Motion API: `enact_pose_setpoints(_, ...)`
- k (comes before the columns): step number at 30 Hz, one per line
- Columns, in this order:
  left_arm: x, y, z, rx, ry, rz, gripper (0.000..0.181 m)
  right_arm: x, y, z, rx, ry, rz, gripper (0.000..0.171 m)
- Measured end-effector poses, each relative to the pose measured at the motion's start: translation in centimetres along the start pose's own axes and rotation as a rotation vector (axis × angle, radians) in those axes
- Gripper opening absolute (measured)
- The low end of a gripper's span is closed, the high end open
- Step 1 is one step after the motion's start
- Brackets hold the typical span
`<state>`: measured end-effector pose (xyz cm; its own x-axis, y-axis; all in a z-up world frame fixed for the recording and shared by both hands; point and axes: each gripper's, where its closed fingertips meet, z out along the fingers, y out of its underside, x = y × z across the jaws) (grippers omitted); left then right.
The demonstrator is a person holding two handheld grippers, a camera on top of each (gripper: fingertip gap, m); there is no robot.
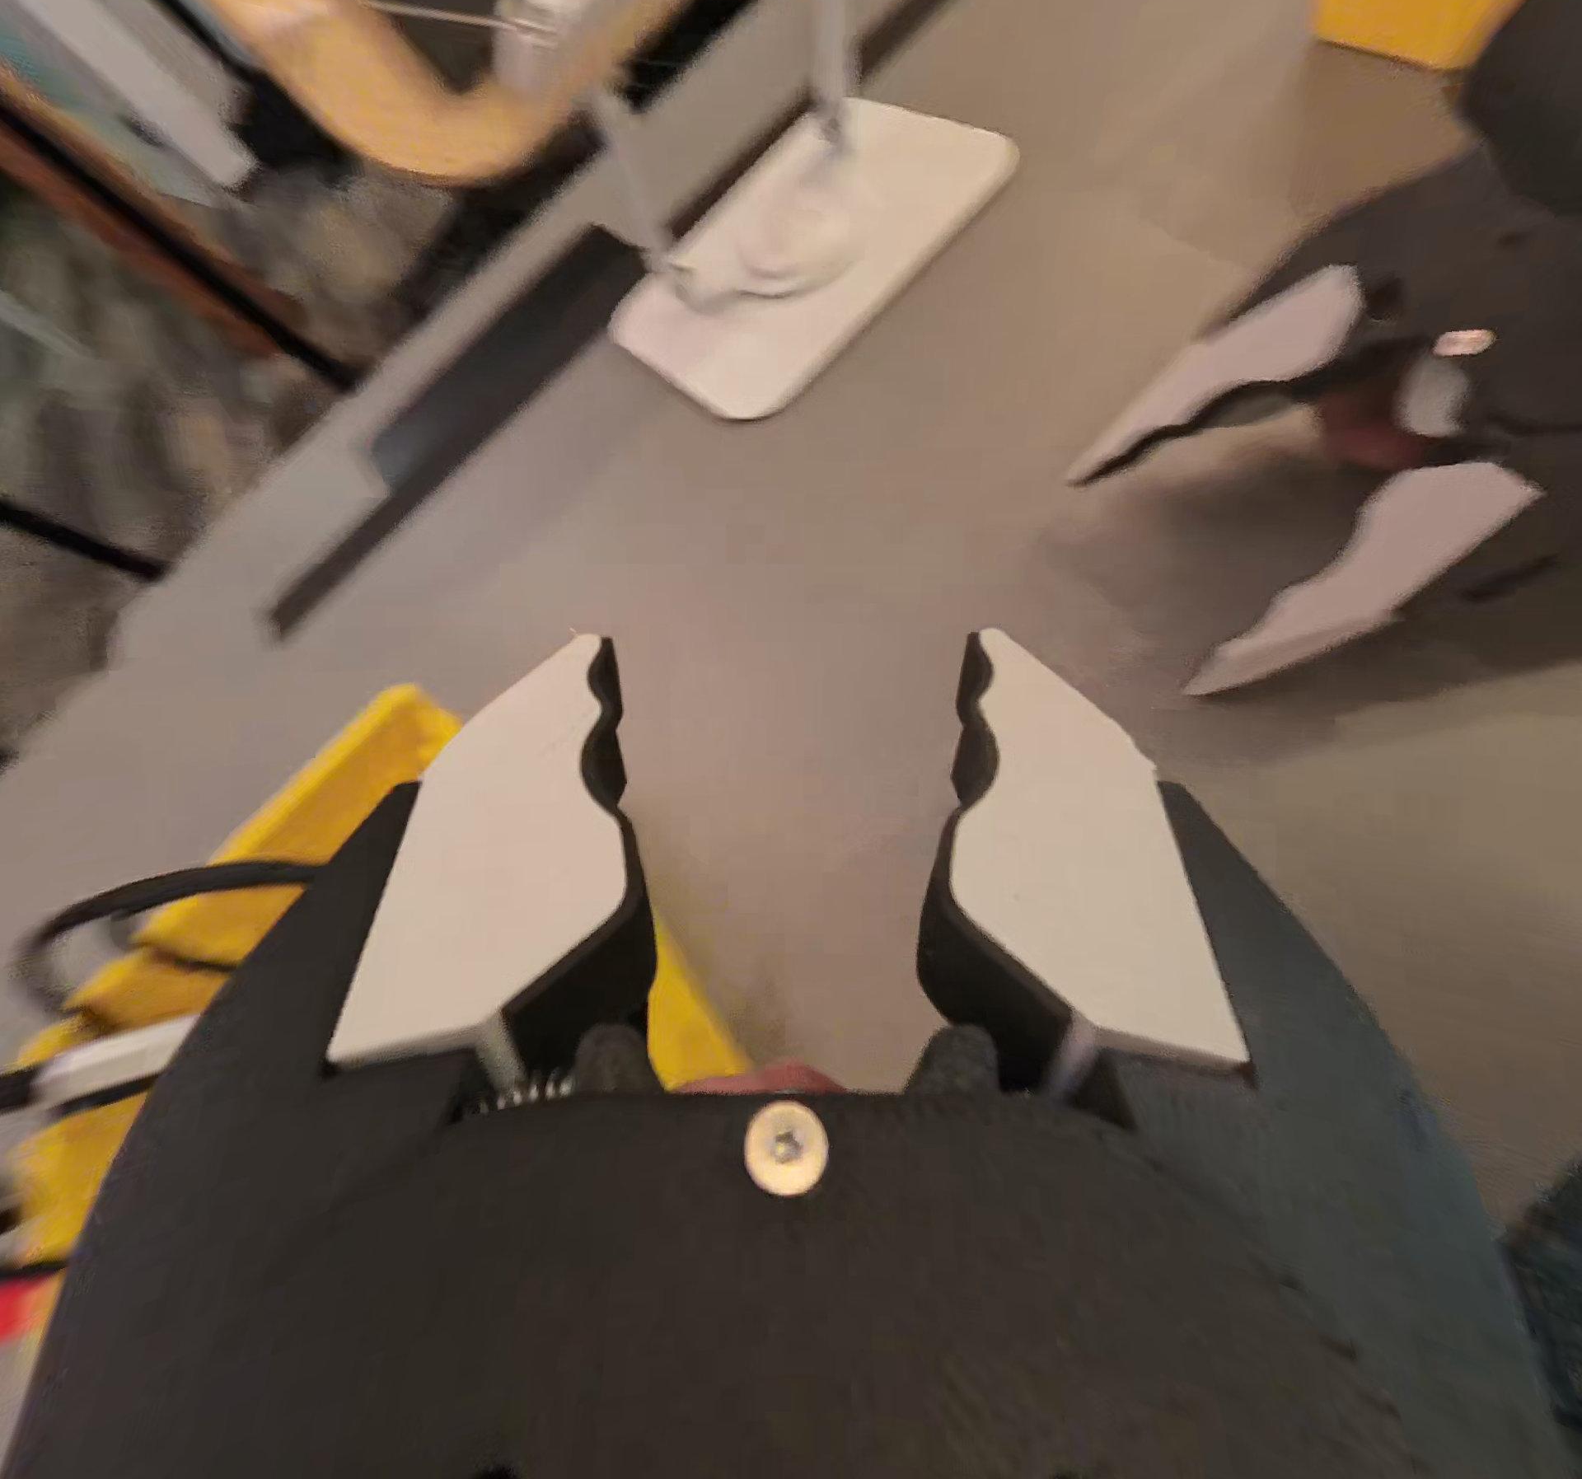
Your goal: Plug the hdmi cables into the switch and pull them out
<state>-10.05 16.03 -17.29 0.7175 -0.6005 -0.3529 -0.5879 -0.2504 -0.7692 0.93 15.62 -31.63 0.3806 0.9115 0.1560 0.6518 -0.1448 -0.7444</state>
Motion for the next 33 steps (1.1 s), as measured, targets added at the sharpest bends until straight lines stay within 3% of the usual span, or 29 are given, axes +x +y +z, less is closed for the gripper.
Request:
enact_pose_setpoints(7,-14.4,3.3,-5.3,-0.122,-0.307,0.14,0.066,0.1,-0.1,-0.1,0.007,0.015,-0.011,0.086)
enact_pose_setpoints(12,-19.5,9.6,-6.1,-0.39,-0.351,0.292,0.059,0.1,-0.1,-0.1,0.008,0.014,-0.012,0.084)
enact_pose_setpoints(20,-20.5,13.7,-3.3,-0.519,-0.315,0.412,0.047,0.2,-0.1,-0.1,0.01,0.018,-0.016,0.081)
enact_pose_setpoints(26,-21.4,15.2,-1.7,-0.622,-0.321,0.546,0.036,0.2,-0.1,-0.1,0.012,0.019,-0.02,0.079)
enact_pose_setpoints(33,-21.7,15.9,-0.6,-0.644,-0.302,0.558,0.035,0.1,-0.1,-0.1,0.013,0.019,-0.023,0.079)
